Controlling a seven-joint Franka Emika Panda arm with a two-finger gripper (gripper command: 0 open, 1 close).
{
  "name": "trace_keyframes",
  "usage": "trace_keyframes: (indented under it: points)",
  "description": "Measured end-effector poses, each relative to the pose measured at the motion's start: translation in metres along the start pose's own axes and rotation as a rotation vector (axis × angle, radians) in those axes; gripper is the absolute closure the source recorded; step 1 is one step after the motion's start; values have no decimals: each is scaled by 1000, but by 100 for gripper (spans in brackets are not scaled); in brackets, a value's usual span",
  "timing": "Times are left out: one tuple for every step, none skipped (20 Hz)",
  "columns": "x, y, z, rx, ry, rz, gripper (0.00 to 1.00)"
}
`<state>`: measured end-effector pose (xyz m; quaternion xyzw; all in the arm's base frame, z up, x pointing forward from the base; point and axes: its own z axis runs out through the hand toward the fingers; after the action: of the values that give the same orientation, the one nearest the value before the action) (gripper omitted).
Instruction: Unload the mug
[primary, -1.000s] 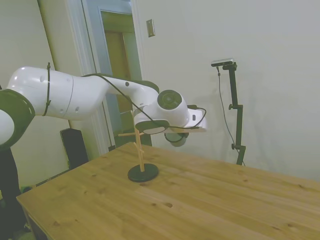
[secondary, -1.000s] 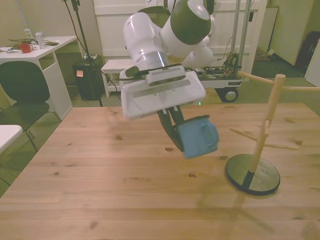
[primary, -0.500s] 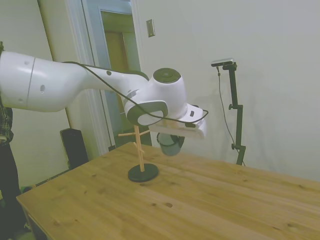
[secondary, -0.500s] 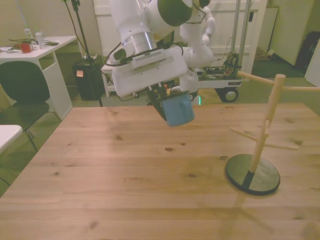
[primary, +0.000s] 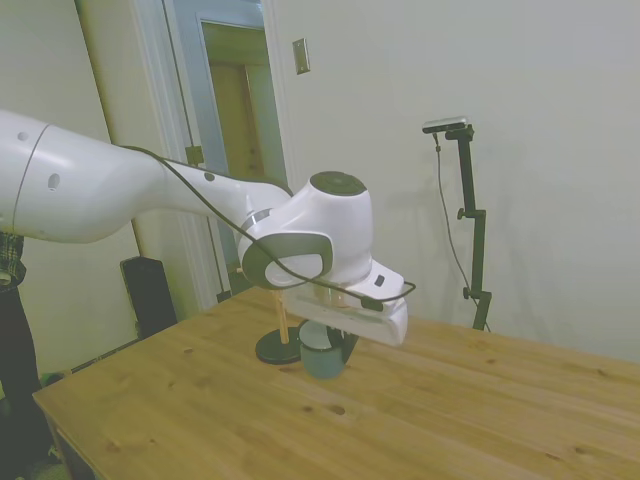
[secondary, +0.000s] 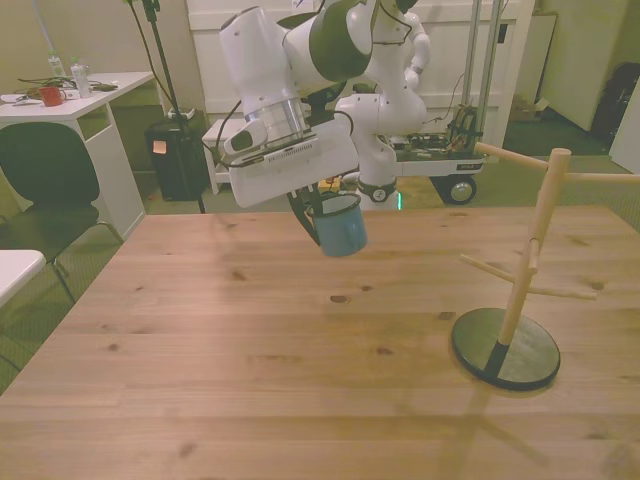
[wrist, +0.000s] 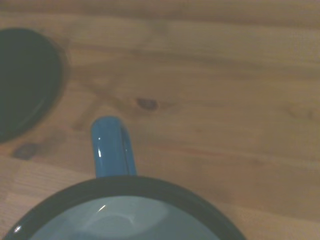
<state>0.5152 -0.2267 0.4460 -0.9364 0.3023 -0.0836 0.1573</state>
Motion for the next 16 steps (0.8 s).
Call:
trace_keyframes:
  points:
    - [-2, 5, 7, -9, -13, 11, 100]
    - [-4, 9, 14, -16, -28, 24, 100]
    - [-5, 14, 21, -25, -41, 34, 100]
    - [-7, 20, 27, -42, -54, 42, 100]
    - [-7, 26, 31, -58, -62, 50, 100]
    - [-6, 32, 32, -73, -63, 56, 100]
    - [-5, 38, 30, -91, -61, 59, 100]
    - [-4, 44, 27, -108, -56, 63, 100]
    - [-2, 50, 24, -126, -50, 67, 100]
    - [0, 54, 20, -136, -43, 70, 100]
    - [2, 57, 18, -147, -38, 69, 100]
    - [3, 60, 18, -155, -35, 68, 100]
    - [4, 61, 21, -160, -32, 69, 100]
    - [7, 63, 25, -165, -26, 69, 100]
    - [9, 65, 31, -171, -18, 71, 100]
    - [11, 68, 37, -177, -15, 73, 100]
